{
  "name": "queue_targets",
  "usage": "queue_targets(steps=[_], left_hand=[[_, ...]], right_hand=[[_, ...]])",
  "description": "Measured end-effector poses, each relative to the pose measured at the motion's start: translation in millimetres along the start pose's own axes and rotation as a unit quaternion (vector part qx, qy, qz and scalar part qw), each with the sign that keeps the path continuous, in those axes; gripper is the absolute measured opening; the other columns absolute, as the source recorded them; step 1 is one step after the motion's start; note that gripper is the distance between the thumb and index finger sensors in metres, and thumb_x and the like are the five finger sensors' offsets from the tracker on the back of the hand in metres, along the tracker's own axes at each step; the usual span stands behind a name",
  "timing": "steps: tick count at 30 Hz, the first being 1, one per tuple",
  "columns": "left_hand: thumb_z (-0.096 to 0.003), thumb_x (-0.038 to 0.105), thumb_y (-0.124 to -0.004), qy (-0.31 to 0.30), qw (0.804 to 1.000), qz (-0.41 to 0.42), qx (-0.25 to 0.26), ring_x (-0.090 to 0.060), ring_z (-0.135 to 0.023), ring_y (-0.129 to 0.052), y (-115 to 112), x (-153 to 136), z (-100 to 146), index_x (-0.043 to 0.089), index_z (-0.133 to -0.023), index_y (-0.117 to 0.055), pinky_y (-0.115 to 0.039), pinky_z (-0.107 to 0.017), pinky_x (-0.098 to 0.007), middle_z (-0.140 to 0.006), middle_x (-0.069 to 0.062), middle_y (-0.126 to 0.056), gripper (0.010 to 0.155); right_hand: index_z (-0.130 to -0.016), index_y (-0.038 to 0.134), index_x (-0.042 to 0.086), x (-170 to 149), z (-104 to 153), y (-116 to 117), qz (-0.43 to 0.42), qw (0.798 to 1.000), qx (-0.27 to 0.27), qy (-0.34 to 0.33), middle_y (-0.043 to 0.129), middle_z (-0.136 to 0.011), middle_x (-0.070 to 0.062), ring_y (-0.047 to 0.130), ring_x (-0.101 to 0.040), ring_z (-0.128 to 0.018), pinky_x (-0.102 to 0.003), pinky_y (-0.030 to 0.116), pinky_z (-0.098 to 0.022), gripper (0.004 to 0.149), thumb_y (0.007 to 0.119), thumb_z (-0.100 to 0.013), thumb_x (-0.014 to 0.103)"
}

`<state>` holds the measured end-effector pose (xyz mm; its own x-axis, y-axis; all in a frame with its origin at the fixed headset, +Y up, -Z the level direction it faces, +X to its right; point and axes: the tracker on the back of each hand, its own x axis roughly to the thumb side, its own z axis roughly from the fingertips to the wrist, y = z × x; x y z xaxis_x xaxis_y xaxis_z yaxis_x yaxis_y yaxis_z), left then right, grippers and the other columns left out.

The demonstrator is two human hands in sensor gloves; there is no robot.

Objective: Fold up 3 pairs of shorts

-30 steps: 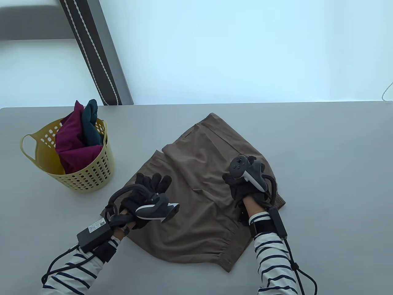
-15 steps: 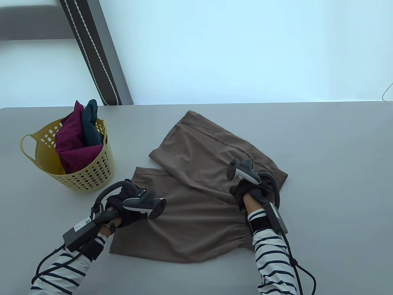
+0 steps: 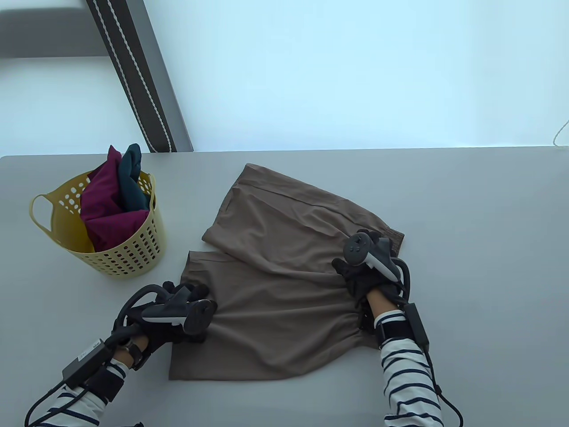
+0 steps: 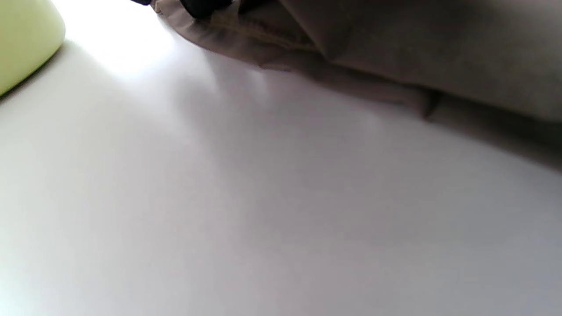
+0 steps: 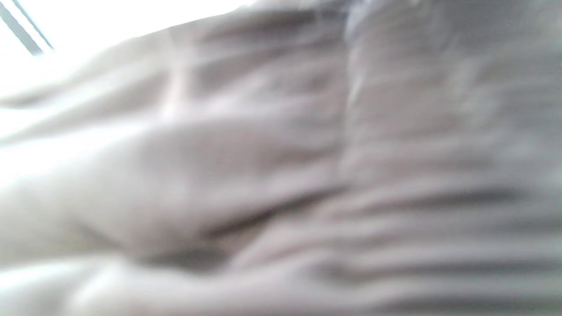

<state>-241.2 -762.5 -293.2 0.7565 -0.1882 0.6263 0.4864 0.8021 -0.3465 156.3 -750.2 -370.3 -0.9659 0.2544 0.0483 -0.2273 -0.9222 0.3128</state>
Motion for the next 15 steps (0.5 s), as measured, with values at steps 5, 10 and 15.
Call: queue_targets(steps=[5, 10, 15], left_hand=[[-0.0381, 0.066, -0.048, -0.009, 1.0, 0.008, -0.001, -0.044, -0.109, -0.046, -1, -1, 0, 0.031, -0.103, -0.028, -0.047, -0.075, -0.069, -0.119, -0.012, -0.025, 0.076], [-0.0384, 0.066, -0.048, -0.014, 1.0, 0.008, 0.0, -0.045, -0.108, -0.045, -3, -2, 0, 0.03, -0.103, -0.028, -0.047, -0.075, -0.069, -0.119, -0.013, -0.025, 0.077], [-0.0386, 0.066, -0.048, -0.016, 1.0, 0.016, -0.001, -0.045, -0.108, -0.044, -4, -3, 0, 0.03, -0.104, -0.027, -0.047, -0.075, -0.069, -0.119, -0.013, -0.024, 0.077]], right_hand=[[-0.092, -0.015, 0.002, 1, 61, -24, 0.098, 0.993, -0.007, -0.072, -0.006, -0.096, -0.03, 0.005, -0.057, -0.087, -0.063, 0.02, -0.061, 0.09, 0.044, -0.049, 0.053], [-0.102, 0.012, 0.002, 8, 110, -7, 0.159, 0.974, 0.108, -0.122, 0.018, -0.101, -0.029, 0.027, -0.055, -0.09, -0.061, 0.035, -0.062, 0.081, 0.059, -0.05, 0.043], [-0.098, 0.029, 0.001, 11, 119, 49, 0.32, 0.928, 0.151, -0.12, 0.036, -0.095, -0.029, 0.061, -0.045, -0.086, -0.052, 0.059, -0.06, 0.073, 0.068, -0.046, 0.035]])
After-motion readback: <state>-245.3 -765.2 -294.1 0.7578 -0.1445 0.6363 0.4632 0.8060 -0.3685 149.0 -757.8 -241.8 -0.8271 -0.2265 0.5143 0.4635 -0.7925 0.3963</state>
